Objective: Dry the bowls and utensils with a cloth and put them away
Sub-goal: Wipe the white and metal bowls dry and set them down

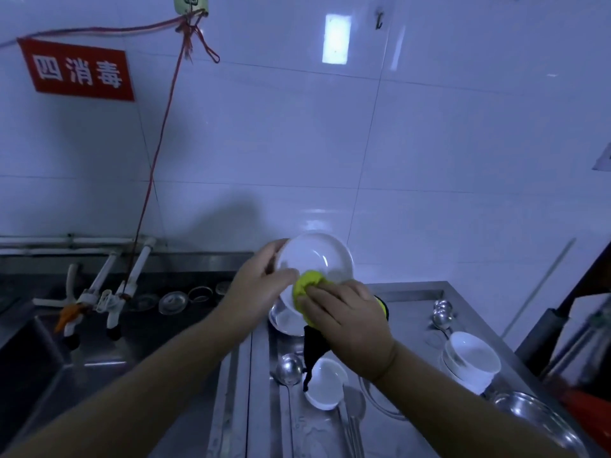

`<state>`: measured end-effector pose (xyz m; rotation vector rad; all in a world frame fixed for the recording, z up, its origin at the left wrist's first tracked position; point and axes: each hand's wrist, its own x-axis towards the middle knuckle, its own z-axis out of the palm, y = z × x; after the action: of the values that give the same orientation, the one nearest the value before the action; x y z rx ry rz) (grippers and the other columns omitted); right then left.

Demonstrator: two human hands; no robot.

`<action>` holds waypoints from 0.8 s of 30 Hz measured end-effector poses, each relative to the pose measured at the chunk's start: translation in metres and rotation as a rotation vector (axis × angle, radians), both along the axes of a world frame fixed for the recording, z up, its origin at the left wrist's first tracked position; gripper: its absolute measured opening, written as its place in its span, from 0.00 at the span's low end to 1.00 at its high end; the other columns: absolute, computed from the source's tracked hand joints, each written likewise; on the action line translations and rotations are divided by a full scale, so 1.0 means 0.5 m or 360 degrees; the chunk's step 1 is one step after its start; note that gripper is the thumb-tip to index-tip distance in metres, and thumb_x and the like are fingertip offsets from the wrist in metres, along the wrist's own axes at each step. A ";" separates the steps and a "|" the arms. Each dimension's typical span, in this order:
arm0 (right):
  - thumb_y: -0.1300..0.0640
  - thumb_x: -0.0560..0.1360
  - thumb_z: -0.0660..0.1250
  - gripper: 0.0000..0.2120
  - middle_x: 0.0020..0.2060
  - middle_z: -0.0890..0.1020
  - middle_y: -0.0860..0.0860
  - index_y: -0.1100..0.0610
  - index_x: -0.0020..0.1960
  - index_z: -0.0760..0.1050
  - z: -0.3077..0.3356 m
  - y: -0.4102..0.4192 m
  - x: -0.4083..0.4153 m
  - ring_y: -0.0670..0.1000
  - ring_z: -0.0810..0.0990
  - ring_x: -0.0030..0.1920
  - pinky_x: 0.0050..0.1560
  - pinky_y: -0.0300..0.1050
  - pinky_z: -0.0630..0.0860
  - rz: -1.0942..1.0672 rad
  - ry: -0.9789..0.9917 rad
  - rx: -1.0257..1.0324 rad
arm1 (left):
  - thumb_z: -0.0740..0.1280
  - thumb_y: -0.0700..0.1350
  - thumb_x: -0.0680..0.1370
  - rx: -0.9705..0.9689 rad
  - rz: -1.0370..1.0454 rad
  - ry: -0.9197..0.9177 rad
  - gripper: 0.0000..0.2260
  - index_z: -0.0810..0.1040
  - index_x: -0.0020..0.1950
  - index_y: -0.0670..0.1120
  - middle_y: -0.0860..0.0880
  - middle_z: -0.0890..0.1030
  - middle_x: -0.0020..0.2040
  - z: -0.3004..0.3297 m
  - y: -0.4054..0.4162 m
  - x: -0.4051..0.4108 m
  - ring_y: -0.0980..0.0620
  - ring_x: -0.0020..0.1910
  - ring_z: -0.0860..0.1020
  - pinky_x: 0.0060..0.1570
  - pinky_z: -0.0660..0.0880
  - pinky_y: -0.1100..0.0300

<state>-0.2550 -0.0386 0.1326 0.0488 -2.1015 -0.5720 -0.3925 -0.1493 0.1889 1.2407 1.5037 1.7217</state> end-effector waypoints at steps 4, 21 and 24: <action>0.57 0.78 0.65 0.08 0.50 0.84 0.52 0.56 0.56 0.77 -0.012 -0.051 -0.031 0.52 0.77 0.47 0.46 0.46 0.70 -0.0089 0.0286 -0.0301 | 0.60 0.40 0.78 0.0357 0.0189 -0.0129 0.15 0.72 0.59 0.58 0.56 0.80 0.53 -0.041 0.007 0.057 0.61 0.52 0.79 0.47 0.73 0.71; 0.60 0.80 0.63 0.08 0.50 0.83 0.53 0.59 0.55 0.79 -0.007 -0.018 -0.021 0.54 0.79 0.47 0.47 0.48 0.71 -0.0008 -0.0005 -0.0128 | 0.62 0.37 0.78 0.0146 0.0168 -0.0222 0.14 0.73 0.57 0.56 0.54 0.81 0.50 -0.054 0.000 0.025 0.59 0.47 0.80 0.41 0.75 0.68; 0.59 0.75 0.69 0.13 0.52 0.83 0.53 0.58 0.59 0.74 -0.032 -0.045 -0.042 0.53 0.78 0.49 0.49 0.48 0.72 -0.0012 0.0051 -0.0276 | 0.57 0.39 0.81 0.0255 0.0199 -0.0288 0.13 0.73 0.57 0.57 0.56 0.81 0.49 -0.058 -0.001 0.029 0.58 0.48 0.80 0.43 0.76 0.67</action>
<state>-0.2763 -0.0611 0.1166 -0.0671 -2.1130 -0.3905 -0.3781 -0.1500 0.1599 1.0532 1.3850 2.0121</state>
